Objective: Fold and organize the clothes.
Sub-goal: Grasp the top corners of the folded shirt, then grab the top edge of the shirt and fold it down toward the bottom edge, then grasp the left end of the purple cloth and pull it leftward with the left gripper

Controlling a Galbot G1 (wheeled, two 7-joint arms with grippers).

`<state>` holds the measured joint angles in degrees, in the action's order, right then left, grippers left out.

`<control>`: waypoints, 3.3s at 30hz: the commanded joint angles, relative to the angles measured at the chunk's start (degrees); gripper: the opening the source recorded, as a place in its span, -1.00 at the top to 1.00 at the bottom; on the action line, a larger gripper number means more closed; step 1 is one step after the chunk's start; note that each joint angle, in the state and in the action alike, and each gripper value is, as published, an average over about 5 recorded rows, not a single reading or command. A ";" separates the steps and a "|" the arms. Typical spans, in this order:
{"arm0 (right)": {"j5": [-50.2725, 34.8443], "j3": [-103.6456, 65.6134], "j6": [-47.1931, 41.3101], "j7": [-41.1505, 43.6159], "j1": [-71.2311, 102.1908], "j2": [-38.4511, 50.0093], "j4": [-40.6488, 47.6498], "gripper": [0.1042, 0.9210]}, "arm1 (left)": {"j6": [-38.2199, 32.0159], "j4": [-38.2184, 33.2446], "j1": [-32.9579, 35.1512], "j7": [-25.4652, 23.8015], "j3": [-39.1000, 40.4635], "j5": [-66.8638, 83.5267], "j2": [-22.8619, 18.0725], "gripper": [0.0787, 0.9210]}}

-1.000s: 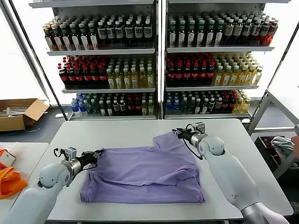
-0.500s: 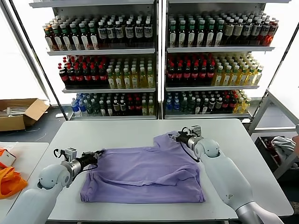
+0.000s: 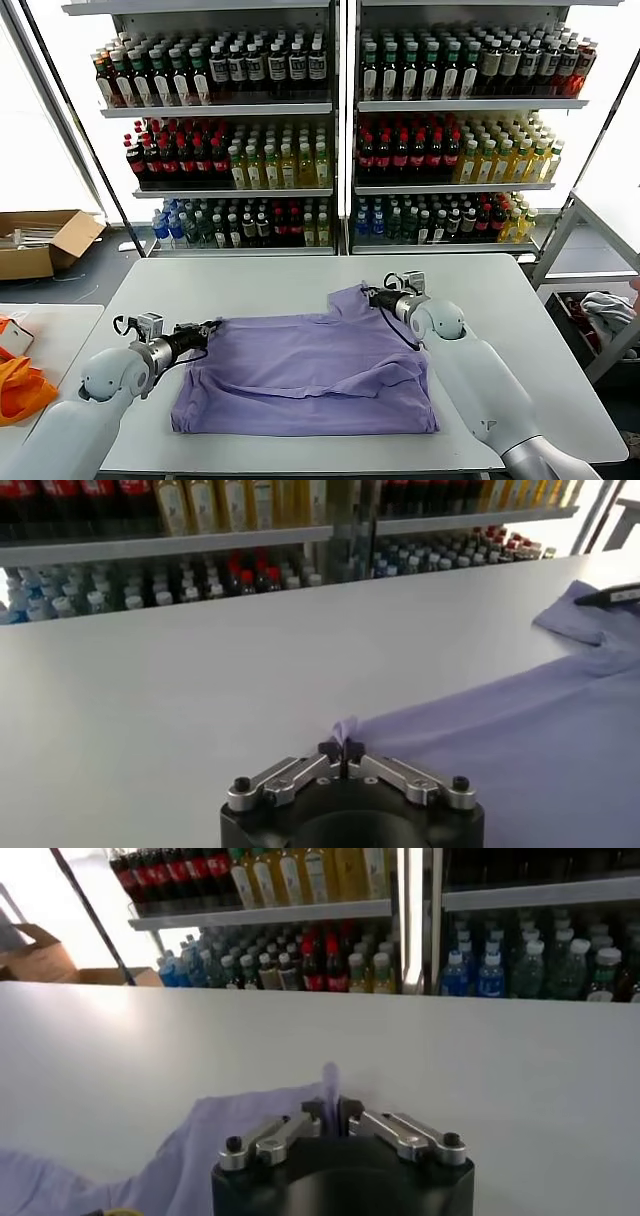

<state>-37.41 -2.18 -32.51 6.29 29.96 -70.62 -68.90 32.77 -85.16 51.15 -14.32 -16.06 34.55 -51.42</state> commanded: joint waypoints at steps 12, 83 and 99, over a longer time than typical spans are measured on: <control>-13.51 -9.40 -0.62 -5.95 14.86 6.80 -28.85 0.99 | -1.02 -13.34 7.67 3.94 -8.88 4.96 1.02 0.95; 16.14 -47.75 31.08 3.83 72.22 -1.47 -58.11 -0.76 | -3.03 -34.94 39.14 39.14 -13.08 -3.67 -19.31 -0.77; 13.89 -48.57 30.09 4.04 71.77 -0.84 -60.00 -0.76 | -3.67 -33.26 39.15 36.73 -10.87 -6.88 -20.63 -0.47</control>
<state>-22.91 -50.02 -2.76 10.25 101.51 -71.24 -128.60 29.04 -119.69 90.77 21.96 -28.61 29.27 -70.99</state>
